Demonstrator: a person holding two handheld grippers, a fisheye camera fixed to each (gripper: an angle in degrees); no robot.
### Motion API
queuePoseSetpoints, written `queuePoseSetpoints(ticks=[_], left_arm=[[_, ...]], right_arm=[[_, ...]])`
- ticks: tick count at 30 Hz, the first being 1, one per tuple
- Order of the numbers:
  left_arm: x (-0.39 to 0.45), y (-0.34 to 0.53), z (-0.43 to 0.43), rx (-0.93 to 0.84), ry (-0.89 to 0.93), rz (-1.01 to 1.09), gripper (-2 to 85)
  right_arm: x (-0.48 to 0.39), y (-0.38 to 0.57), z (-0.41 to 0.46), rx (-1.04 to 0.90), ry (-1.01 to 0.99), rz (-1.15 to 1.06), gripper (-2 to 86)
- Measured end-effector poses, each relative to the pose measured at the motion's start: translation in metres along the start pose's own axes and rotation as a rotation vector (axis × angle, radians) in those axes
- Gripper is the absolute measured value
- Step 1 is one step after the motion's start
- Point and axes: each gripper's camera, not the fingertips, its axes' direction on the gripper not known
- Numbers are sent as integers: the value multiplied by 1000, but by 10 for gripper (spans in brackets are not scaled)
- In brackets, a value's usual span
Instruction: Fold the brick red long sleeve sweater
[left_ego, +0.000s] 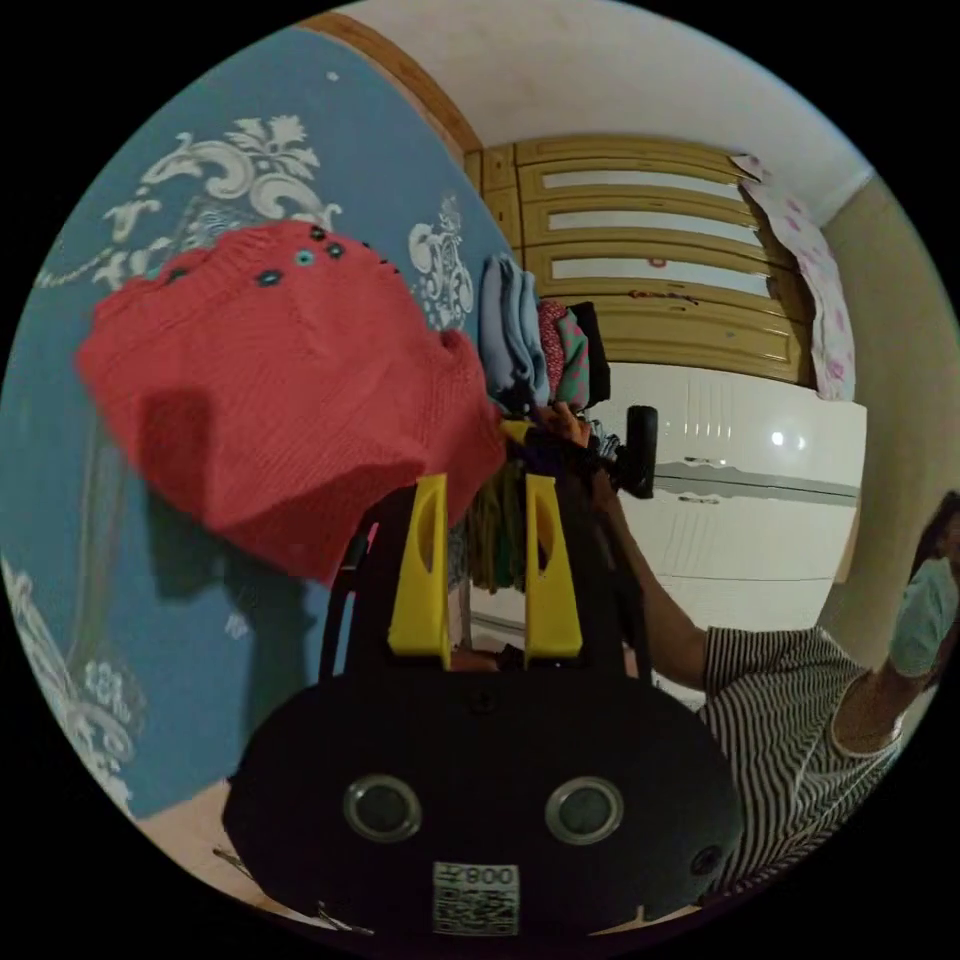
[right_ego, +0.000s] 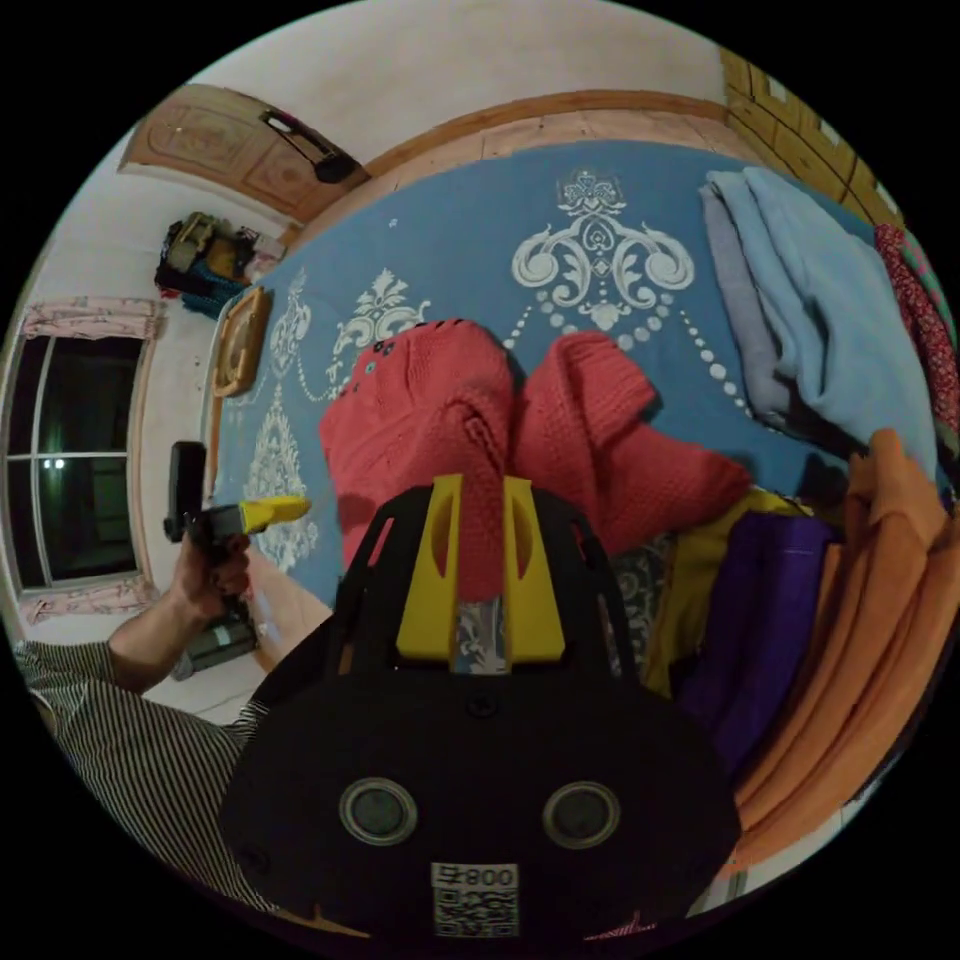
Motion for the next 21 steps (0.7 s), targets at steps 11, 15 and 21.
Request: queuePoseSetpoints(ticks=[11, 15, 21], left_arm=[[86, -34, 55, -78, -215, 137, 116], [120, -2, 68, -182, -417, 240, 58], [176, 125, -27, 51, -321, 351, 35]], right_arm=[[84, 3, 125, 14, -265, -148, 65], [94, 10, 156, 62, -251, -189, 69], [114, 35, 186, 90, -376, -223, 69]])
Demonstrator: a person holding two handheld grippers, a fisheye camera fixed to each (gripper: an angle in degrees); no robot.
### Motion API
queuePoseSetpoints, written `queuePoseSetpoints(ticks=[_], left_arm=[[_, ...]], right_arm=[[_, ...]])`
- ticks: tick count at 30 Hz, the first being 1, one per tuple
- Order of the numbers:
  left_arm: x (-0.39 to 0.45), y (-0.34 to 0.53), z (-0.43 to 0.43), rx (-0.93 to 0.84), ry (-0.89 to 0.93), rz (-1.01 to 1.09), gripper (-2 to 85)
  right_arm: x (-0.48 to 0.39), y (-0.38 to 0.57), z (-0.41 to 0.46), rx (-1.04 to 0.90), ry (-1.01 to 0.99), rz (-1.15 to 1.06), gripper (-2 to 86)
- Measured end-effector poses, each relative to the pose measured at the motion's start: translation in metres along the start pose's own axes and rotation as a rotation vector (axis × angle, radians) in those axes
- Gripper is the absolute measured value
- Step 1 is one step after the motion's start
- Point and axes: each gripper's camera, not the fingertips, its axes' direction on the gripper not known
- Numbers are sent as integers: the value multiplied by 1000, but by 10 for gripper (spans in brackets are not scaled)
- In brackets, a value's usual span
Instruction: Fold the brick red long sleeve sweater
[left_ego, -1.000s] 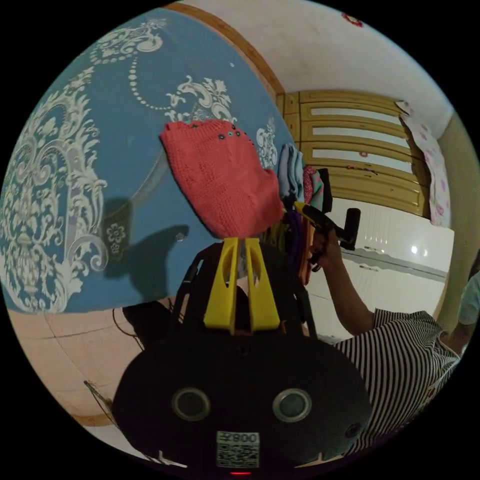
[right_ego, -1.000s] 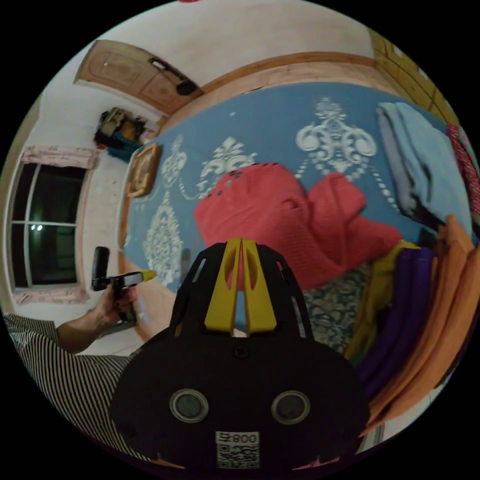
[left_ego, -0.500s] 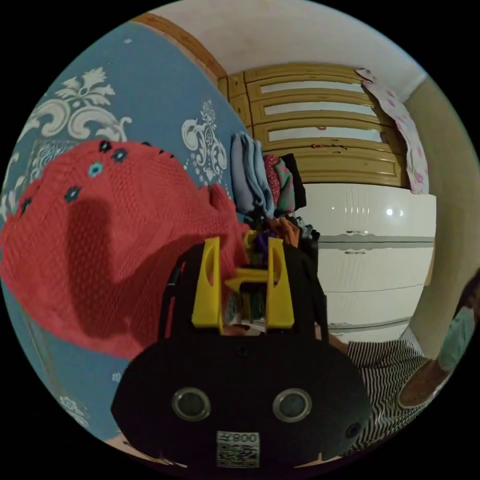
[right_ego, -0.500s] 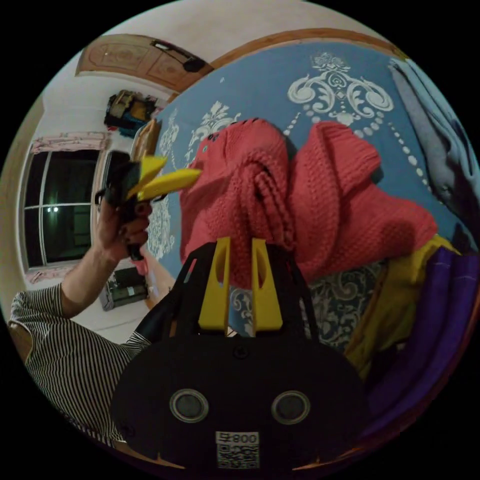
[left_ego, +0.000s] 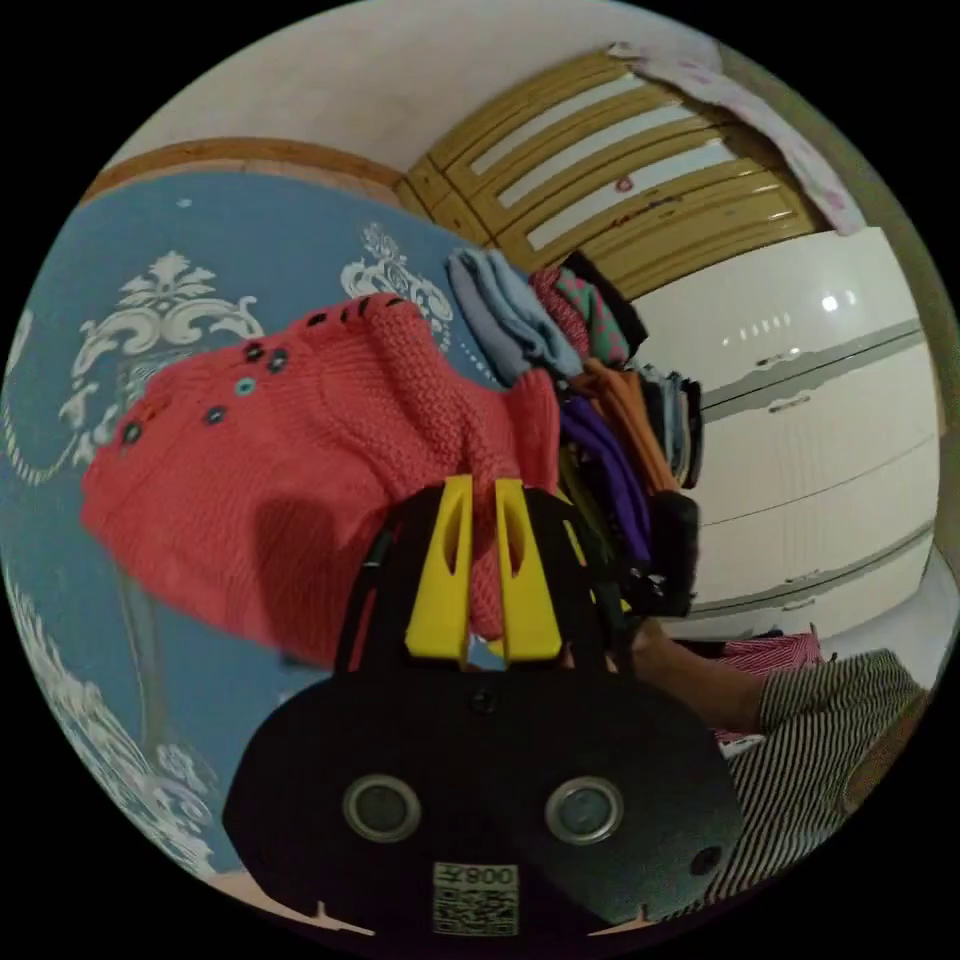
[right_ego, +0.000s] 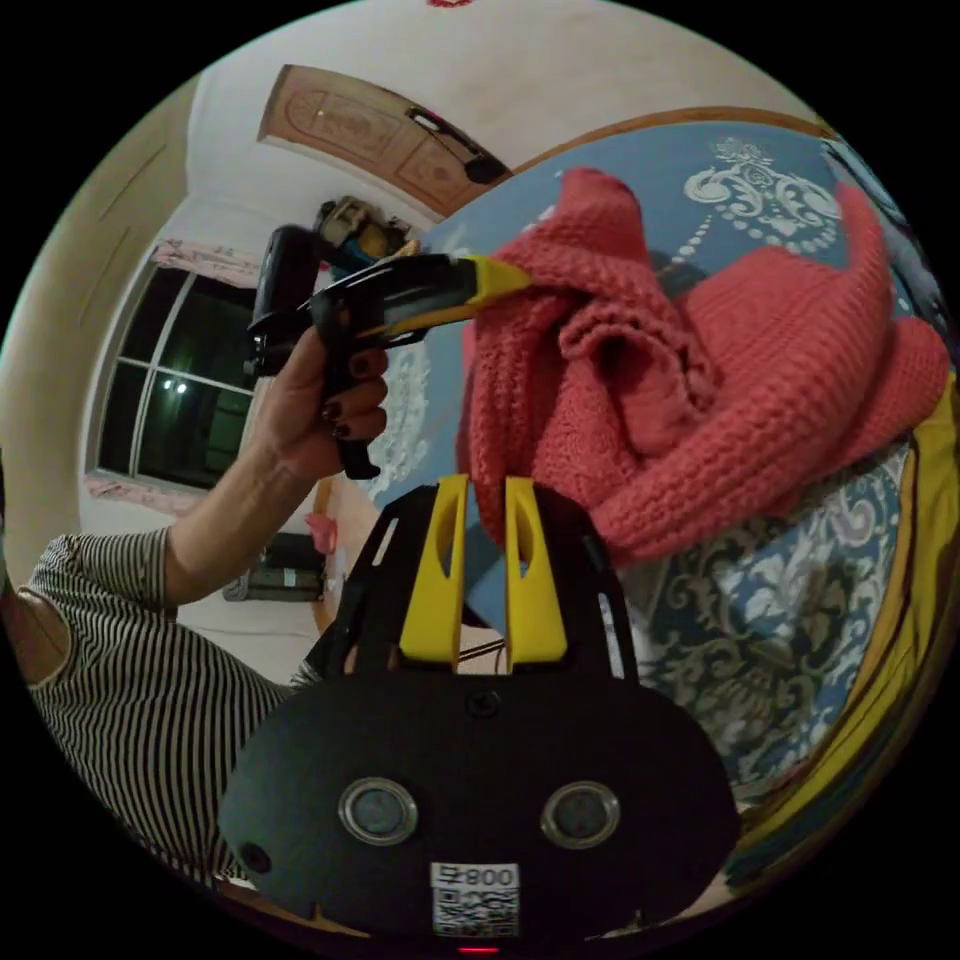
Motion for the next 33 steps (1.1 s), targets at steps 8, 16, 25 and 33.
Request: queuePoseSetpoints(ticks=[8, 16, 25, 33], left_arm=[[7, 253, -172, 334, -59, -355, 41], [18, 350, -227, 481, -51, -577, 108], [30, 329, -244, 464, -129, -679, 134], [68, 315, -226, 400, -57, -680, 107]], right_arm=[[-50, 56, 98, -219, -230, -225, 49], [-56, 65, 155, -372, -326, -283, 57], [14, -57, 91, -51, 95, -185, 87], [51, -166, 136, -66, 283, -87, 97]])
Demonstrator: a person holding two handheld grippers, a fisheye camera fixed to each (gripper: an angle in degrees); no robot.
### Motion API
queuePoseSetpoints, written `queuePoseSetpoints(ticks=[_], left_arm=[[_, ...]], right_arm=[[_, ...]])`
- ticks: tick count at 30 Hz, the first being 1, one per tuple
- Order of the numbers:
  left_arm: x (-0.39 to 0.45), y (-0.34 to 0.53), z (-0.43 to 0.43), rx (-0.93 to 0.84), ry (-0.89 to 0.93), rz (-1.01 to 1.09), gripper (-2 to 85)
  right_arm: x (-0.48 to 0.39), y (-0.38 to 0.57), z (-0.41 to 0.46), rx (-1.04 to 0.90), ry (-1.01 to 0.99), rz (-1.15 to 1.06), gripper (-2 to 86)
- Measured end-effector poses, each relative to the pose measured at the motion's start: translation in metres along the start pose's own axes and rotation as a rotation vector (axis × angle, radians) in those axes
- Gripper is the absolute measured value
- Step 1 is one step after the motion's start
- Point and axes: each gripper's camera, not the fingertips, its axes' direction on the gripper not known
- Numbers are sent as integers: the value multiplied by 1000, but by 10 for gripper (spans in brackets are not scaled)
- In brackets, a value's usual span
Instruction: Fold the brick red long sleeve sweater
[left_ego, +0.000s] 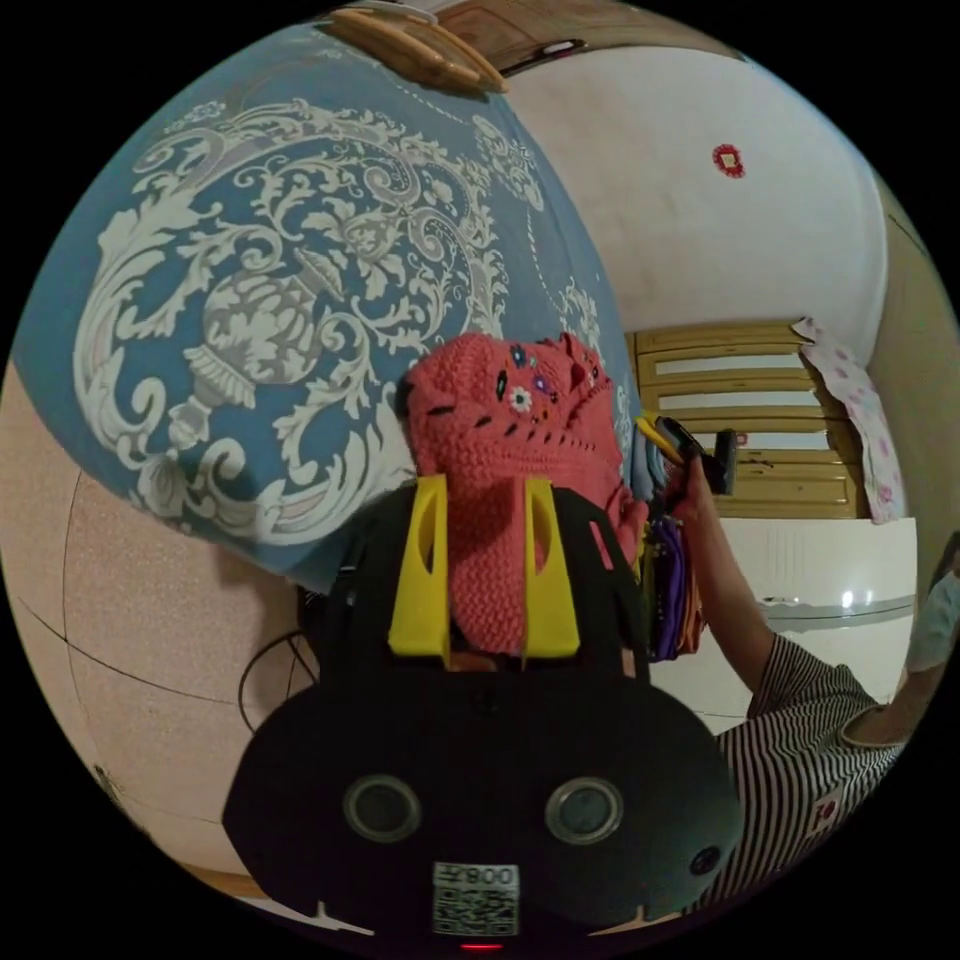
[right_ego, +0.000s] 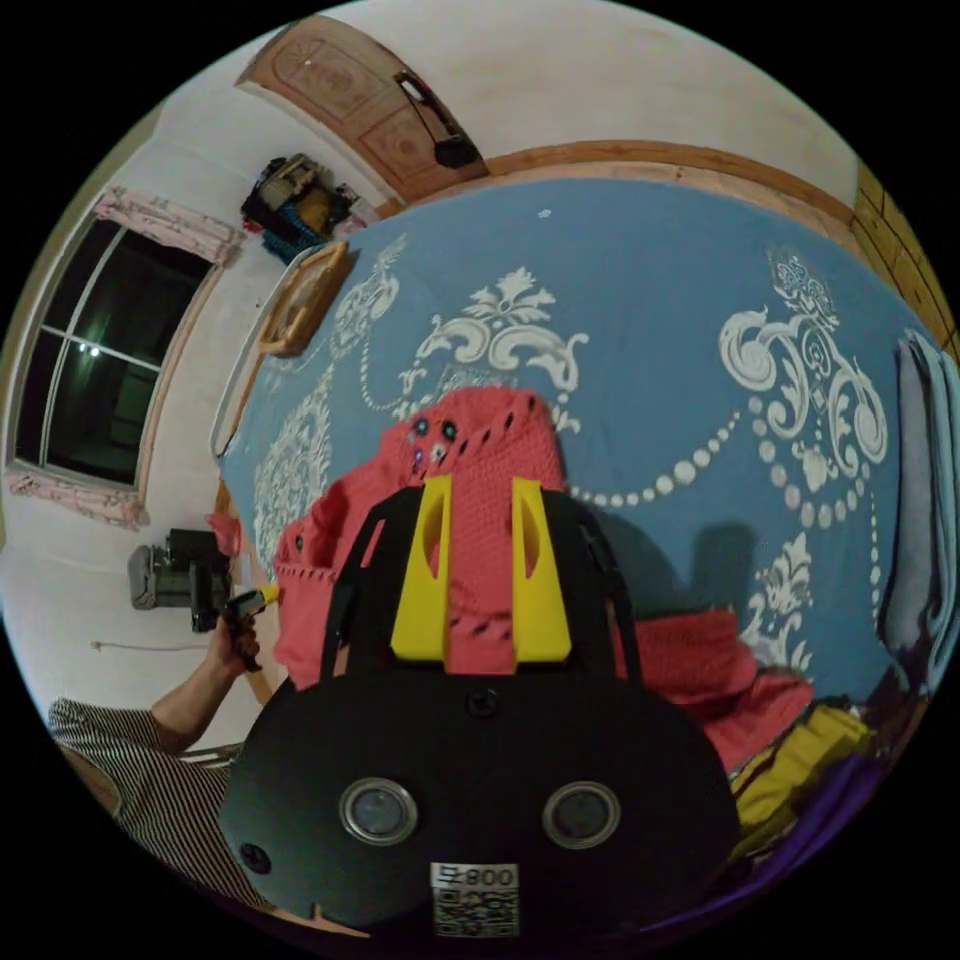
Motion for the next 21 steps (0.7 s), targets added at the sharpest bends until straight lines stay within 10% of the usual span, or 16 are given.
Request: queuePoseSetpoints(ticks=[21], left_arm=[[126, 153, -37, 69, 213, -66, 35]], right_arm=[[-75, 38, 62, -53, -90, 124, 38]])
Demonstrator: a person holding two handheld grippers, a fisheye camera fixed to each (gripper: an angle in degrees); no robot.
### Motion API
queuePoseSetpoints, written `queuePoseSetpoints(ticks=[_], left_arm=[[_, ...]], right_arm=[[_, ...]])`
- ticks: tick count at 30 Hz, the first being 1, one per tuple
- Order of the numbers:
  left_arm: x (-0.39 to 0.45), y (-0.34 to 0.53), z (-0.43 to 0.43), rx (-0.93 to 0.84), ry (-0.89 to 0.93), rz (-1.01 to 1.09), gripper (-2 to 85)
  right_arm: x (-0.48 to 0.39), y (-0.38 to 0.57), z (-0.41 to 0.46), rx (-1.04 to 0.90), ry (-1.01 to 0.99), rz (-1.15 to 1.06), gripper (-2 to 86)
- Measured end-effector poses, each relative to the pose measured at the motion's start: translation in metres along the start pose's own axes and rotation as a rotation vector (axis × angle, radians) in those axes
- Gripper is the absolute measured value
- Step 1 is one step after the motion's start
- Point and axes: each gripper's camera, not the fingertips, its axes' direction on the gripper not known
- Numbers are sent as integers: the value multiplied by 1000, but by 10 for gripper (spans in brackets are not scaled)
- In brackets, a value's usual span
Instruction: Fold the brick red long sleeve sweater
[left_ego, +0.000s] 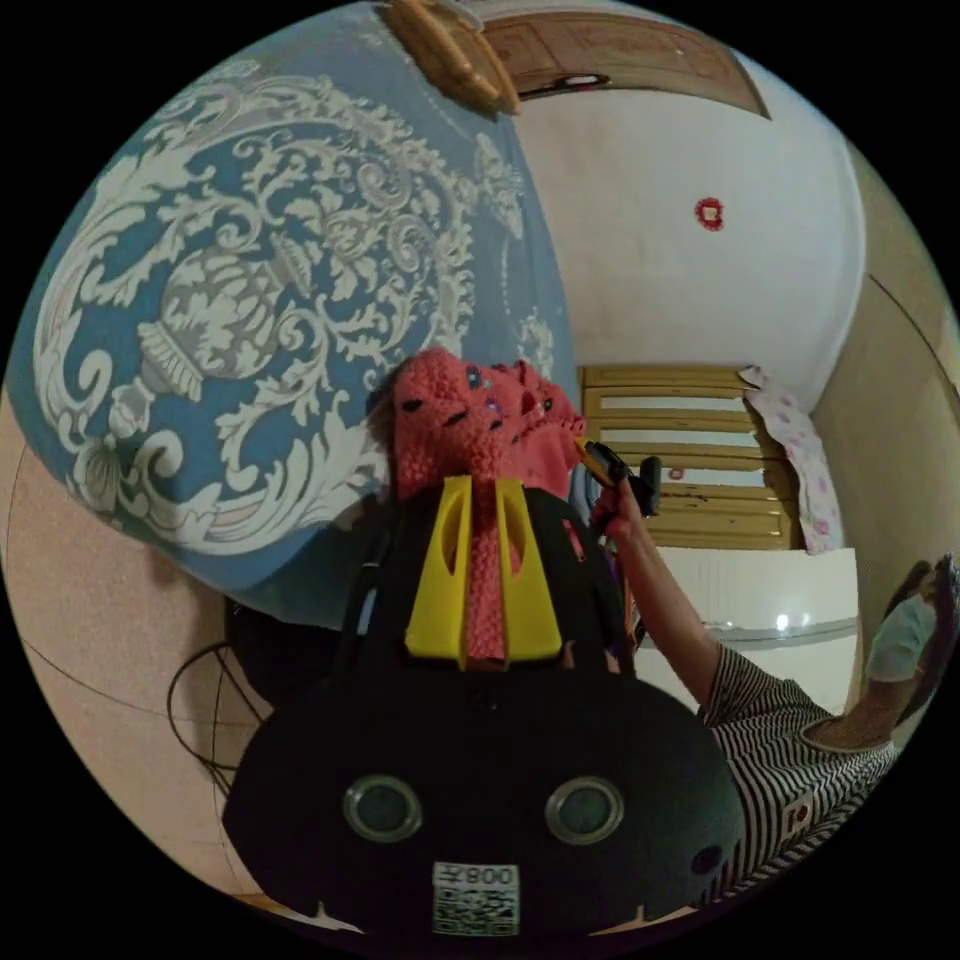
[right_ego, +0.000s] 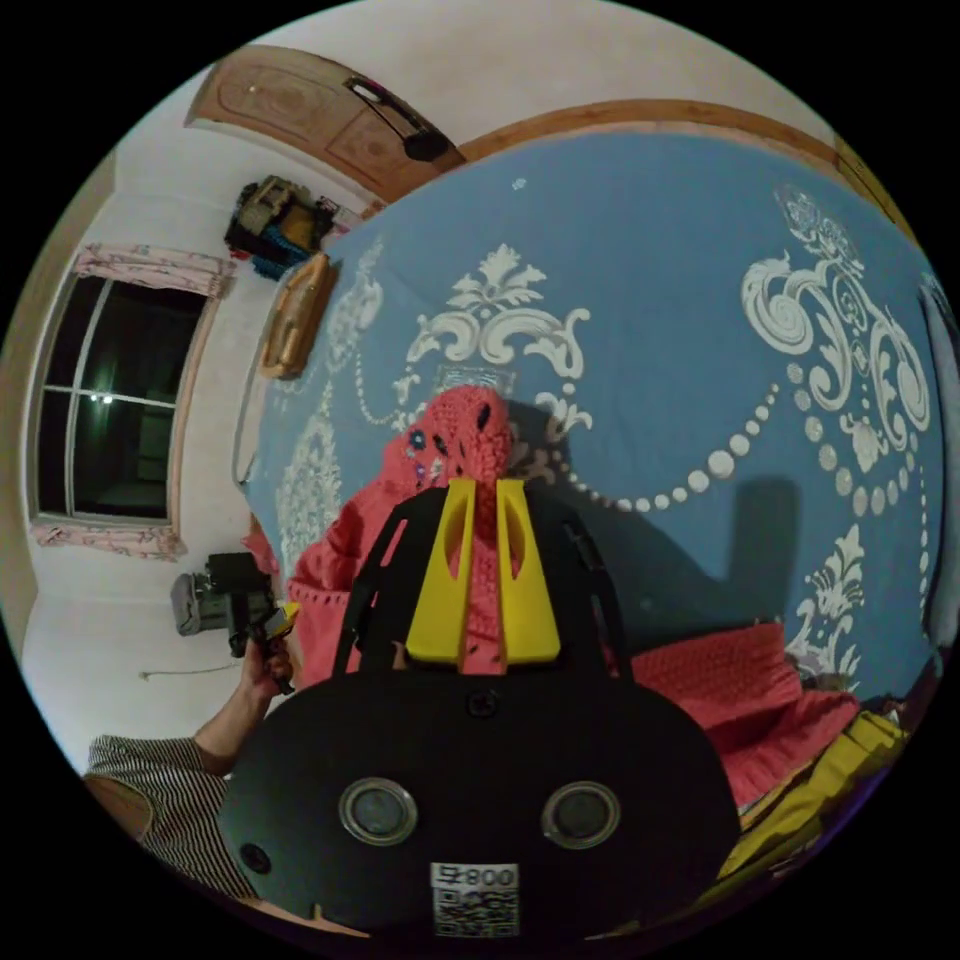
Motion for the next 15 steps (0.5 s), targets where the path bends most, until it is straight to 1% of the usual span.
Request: queuePoseSetpoints(ticks=[2, 7, 10, 15], left_arm=[[24, 20, -12, 21, 36, 43, 31], [102, 76, -48, 58, 123, 203, 27], [160, 116, -70, 69, 149, 354, 27], [260, 193, -121, 158, 231, 604, 27]], right_arm=[[-27, 32, -30, 66, -57, -65, 34], [-101, 124, -109, 209, -52, -245, 28], [-144, 195, -158, 323, -34, -331, 27], [-201, 310, -232, 550, -70, -433, 25]])
